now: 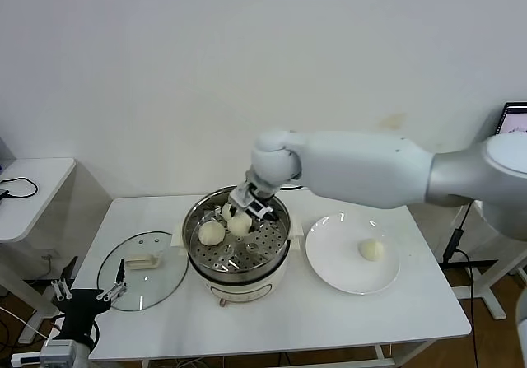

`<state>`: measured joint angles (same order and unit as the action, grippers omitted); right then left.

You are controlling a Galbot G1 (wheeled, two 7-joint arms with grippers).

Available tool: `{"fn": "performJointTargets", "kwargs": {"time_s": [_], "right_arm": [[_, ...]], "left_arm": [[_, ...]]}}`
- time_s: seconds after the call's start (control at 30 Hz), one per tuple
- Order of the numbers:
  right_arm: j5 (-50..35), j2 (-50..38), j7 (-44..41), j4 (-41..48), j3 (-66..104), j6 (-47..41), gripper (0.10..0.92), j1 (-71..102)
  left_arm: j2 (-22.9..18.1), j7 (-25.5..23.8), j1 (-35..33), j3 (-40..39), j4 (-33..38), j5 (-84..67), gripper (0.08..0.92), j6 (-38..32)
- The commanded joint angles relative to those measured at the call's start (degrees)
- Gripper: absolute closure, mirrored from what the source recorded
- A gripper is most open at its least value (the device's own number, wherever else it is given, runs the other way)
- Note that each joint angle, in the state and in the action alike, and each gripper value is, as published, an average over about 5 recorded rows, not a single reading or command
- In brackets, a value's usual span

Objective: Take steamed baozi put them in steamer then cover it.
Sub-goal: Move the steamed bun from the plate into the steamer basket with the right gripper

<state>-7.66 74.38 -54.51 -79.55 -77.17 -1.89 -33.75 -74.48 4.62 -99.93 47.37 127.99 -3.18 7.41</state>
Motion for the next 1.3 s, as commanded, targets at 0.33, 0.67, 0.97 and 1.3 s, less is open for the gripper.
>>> {"fn": "performJointTargets", "kwargs": {"time_s": [0.33,0.67,0.97,1.3], "right_arm": [[8.4,5.5,-1.7,1.1,-3.0,14.0,0.431,1.4],[7.9,5.6,-1.8,2.0,-3.2,15.8,0.425,1.8],[6.8,5.4,-2.1,1.2,-3.5,15.7,0.423,1.6],[5.6,3.3,-1.3,0.1,-1.9,15.8,0.230,-0.4]], "left_arm": [[-0.3,0.1,0.3,-0.1,-0.5,0.0,0.177,-0.2],[-0.5,0.2,0.3,-0.4,-0.8,0.0,0.177,-0.4],[-0.6,0.2,0.2,-0.5,-0.7,0.0,0.177,-0.4],[-0.5,0.1,0.3,-0.6,-0.3,0.1,0.177,-0.3]]}}
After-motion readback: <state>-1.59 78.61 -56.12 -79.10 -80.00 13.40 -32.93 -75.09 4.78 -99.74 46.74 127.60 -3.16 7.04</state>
